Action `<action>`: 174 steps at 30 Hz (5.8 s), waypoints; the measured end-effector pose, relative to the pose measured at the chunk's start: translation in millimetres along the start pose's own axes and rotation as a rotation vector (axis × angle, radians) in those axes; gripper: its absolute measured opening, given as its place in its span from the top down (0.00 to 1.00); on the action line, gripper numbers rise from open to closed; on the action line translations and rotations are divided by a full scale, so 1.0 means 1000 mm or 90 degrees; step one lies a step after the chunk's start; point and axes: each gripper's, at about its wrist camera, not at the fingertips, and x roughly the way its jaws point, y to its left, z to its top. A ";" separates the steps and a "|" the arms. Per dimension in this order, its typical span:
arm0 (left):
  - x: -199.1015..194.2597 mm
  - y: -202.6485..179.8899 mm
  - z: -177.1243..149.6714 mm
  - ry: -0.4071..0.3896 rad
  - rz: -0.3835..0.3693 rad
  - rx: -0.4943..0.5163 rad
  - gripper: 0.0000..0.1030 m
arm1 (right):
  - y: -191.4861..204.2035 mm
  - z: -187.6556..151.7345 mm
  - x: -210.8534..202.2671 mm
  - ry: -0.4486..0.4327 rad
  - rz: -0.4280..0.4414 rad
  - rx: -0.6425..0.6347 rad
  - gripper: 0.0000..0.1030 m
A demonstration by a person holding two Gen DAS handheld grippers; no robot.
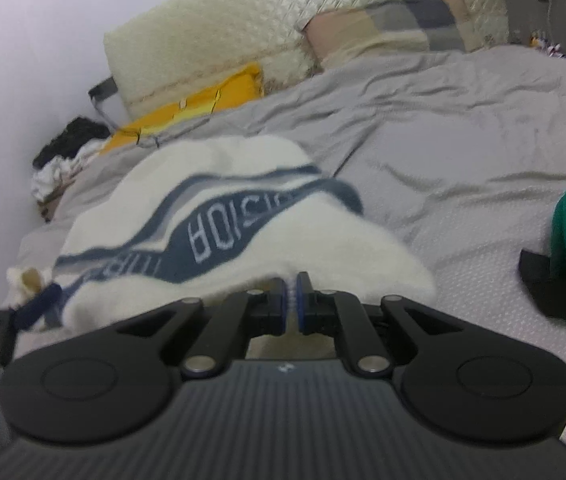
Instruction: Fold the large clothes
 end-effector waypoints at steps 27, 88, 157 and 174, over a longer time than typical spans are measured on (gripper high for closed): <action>-0.056 0.037 0.028 -0.041 -0.120 -0.061 0.97 | 0.025 -0.021 0.024 0.094 -0.061 -0.116 0.69; -0.072 0.084 0.029 -0.082 -0.004 -0.196 0.89 | 0.095 -0.045 -0.005 -0.135 -0.174 -0.380 0.65; -0.274 0.314 0.394 -0.370 0.001 -0.178 0.85 | 0.241 0.318 -0.345 -0.485 0.008 -0.254 0.81; 0.144 0.248 0.290 -0.073 -0.046 -0.224 0.75 | 0.142 0.328 0.085 -0.233 -0.101 -0.227 0.81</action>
